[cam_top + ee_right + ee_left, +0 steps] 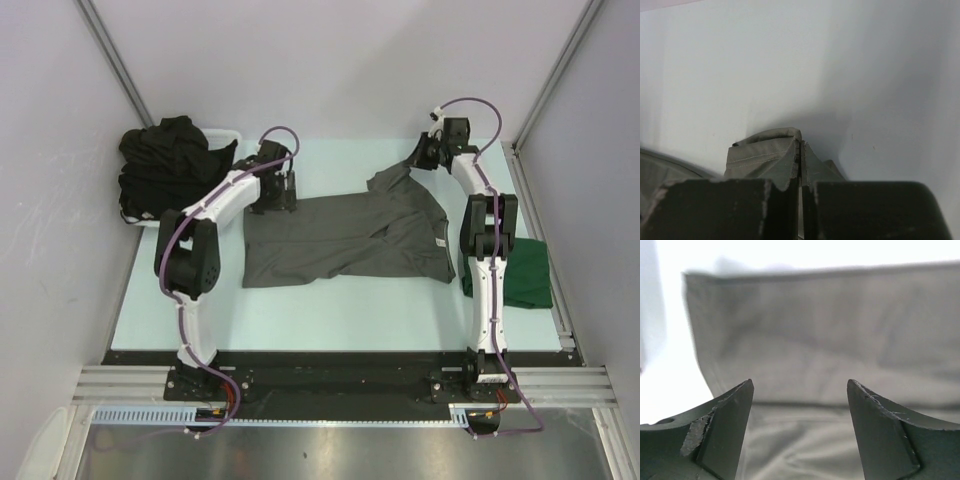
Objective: Fold and stack the t-shirts
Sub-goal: Grap the side of the flattened tshirt furthest away from the robot with both arms
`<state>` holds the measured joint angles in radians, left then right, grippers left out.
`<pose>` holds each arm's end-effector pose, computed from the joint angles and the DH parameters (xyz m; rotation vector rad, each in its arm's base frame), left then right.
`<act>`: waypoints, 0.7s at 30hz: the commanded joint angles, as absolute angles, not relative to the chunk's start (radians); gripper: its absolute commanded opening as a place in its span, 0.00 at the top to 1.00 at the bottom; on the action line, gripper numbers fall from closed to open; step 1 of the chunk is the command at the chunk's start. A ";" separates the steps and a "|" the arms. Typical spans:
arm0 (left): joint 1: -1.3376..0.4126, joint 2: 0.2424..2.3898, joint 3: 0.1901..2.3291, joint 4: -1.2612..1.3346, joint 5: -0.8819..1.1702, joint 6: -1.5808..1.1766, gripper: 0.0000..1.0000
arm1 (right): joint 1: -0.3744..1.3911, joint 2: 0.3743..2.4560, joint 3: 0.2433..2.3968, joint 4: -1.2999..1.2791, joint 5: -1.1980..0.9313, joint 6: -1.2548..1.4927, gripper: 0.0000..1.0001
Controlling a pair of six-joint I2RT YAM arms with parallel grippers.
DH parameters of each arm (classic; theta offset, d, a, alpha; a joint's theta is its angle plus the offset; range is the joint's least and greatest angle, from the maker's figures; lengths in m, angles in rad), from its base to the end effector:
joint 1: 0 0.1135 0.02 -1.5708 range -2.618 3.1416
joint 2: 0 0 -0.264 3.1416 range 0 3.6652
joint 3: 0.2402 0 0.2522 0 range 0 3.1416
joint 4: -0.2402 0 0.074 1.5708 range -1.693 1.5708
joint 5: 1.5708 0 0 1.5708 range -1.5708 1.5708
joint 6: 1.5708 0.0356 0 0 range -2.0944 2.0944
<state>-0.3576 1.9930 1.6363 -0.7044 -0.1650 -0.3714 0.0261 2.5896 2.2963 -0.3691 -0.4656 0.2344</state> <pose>0.4066 -0.1457 0.2298 -0.0742 2.6076 -0.0407 0.5795 0.0311 0.1735 -0.0247 2.2304 0.6614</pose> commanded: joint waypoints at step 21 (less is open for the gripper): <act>-0.239 2.299 1.985 -0.761 -0.374 -0.307 0.16 | -0.021 2.516 2.237 -0.328 -0.558 0.262 1.00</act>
